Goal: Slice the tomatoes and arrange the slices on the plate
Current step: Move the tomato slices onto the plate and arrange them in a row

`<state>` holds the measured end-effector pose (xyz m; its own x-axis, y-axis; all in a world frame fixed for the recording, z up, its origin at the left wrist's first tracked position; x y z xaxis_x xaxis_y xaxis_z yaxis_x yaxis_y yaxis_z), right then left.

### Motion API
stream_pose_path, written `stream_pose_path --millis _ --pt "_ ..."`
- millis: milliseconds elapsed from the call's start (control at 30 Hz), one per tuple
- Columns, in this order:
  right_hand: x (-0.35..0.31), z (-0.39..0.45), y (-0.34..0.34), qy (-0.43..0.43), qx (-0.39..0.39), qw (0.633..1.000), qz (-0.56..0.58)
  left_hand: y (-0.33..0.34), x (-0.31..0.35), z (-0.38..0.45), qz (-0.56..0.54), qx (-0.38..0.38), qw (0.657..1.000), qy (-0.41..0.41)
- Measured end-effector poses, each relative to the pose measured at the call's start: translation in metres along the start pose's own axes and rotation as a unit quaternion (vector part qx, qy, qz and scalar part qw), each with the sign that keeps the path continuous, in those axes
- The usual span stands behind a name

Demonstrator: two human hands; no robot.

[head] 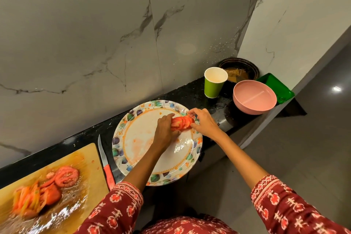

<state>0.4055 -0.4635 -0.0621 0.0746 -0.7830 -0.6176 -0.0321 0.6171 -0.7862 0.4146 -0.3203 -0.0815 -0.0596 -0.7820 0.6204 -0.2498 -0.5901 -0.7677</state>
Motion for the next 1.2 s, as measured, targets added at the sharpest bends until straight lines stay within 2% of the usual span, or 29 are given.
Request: stream_pose_path --millis 300,500,733,900,1100,1200 --pt "0.001 -0.004 0.004 0.019 -0.039 0.999 -0.008 0.006 0.013 0.005 0.096 -0.019 0.995 0.006" --pt "-0.003 0.000 0.012 0.007 -0.083 0.996 -0.045 0.017 0.034 0.021 0.173 -0.069 0.982 0.023" --pt "-0.006 0.010 0.004 -0.020 -0.078 0.994 -0.068 0.020 0.035 0.024 0.164 -0.078 0.983 0.024" --pt "0.003 0.013 -0.001 -0.009 -0.077 0.996 -0.032 0.021 0.033 0.025 0.143 -0.091 0.985 0.016" --pt "0.011 0.016 -0.010 0.020 -0.008 0.999 0.023 0.017 0.030 0.028 0.127 -0.087 0.988 0.021" --pt "0.007 0.017 -0.005 0.002 -0.050 0.998 0.023 0.010 0.027 0.029 0.096 -0.065 0.993 0.019"
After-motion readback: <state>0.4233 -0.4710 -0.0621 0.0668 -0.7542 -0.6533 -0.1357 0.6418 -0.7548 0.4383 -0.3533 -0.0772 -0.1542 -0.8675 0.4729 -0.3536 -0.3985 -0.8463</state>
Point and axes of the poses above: each hand's wrist, its own z-axis towards the middle knuckle, its own y-axis out of the palm, x = y × z, the point moved 10 cm from there along z, towards the middle knuckle, and after that the axes turned 2 degrees about -y, right-handed, at the moved point
